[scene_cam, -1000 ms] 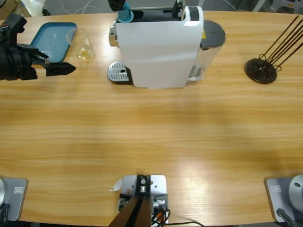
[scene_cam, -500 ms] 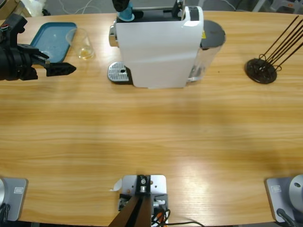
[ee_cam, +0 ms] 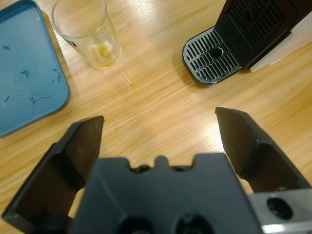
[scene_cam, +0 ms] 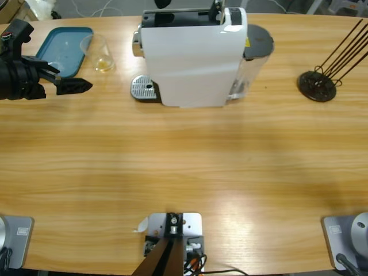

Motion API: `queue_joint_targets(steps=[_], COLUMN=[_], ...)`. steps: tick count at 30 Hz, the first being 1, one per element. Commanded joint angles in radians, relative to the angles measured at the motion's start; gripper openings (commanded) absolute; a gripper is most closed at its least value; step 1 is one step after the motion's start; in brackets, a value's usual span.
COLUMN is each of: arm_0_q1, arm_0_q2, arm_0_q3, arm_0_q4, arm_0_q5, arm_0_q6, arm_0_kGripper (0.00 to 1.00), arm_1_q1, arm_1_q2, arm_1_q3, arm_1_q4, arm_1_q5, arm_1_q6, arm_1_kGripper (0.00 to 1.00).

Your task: Pour coffee

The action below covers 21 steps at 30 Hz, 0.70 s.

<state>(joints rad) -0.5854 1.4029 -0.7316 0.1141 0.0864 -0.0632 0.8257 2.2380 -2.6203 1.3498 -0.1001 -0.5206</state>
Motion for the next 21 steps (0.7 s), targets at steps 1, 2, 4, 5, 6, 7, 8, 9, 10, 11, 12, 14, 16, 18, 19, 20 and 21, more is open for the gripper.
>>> queue_joint_targets(steps=[1,2,4,5,6,7,8,9,10,11,12,14,16,18,19,20,21], arm_0_q1=[-0.005,-0.005,-0.005,-0.005,-0.005,-0.005,-0.006,-0.008,-0.010,-0.013,-0.016,-0.021,-0.025,-0.028,-0.029,-0.030,-0.030], arm_0_q2=[0.025,0.026,0.027,0.028,0.027,0.025,0.022,0.017,0.014,0.011,0.008,0.005,0.002,0.000,-0.003,-0.005,-0.007], arm_0_q3=[0.032,0.032,0.032,0.032,0.032,0.032,0.032,0.033,0.034,0.035,0.036,0.037,0.037,0.037,0.039,0.040,0.040], arm_0_q4=[-0.013,-0.013,-0.013,-0.013,-0.014,-0.014,-0.014,-0.014,-0.015,-0.017,-0.017,-0.017,-0.017,-0.017,-0.017,-0.017,-0.017], arm_0_q5=[-0.010,-0.010,-0.010,-0.010,-0.010,-0.010,-0.010,-0.010,-0.010,-0.010,-0.010,-0.010,-0.010,-0.010,-0.010,-0.010,-0.010], arm_0_q6=[0.012,0.012,0.013,0.013,0.013,0.013,0.013,0.014,0.014,0.016,0.016,0.016,0.016,0.016,0.016,0.016,0.016], arm_0_kGripper=[0.991,0.991,0.991,0.991,0.991,0.991,0.991,0.991,0.991,0.991,0.991,0.991,0.987,0.987,0.987,0.987,0.987], arm_1_q1=[-0.008,0.000,0.036,0.061,0.079,0.093,0.106,0.126,0.145,0.153,0.156,0.156,0.156,0.156,0.156,0.141,0.117], arm_1_q2=[-0.042,-0.057,-0.101,-0.132,-0.156,-0.182,-0.213,-0.248,-0.290,-0.330,-0.366,-0.443,-0.540,-0.600,-0.622,-0.651,-0.690], arm_1_q3=[0.019,0.019,0.019,0.019,0.019,0.019,0.019,0.020,0.026,0.032,0.031,0.035,0.146,0.286,0.348,0.414,0.496], arm_1_q4=[0.016,0.018,0.021,0.024,0.028,0.033,0.036,0.042,0.049,0.061,0.081,0.116,0.118,0.114,0.107,0.074,-0.004], arm_1_q5=[-0.024,-0.019,0.009,0.031,0.045,0.063,0.080,0.082,0.089,0.103,0.103,0.089,0.048,-0.027,-0.051,-0.057,-0.053], arm_1_q6=[-0.001,0.001,0.001,0.005,0.009,0.019,0.028,0.028,0.026,0.027,0.029,0.036,0.014,-0.019,-0.017,0.008,0.053], arm_1_kGripper=[0.572,0.572,0.572,0.572,0.572,0.569,0.551,0.541,0.480,0.306,0.063,0.000,0.000,0.000,0.000,0.000,0.000])
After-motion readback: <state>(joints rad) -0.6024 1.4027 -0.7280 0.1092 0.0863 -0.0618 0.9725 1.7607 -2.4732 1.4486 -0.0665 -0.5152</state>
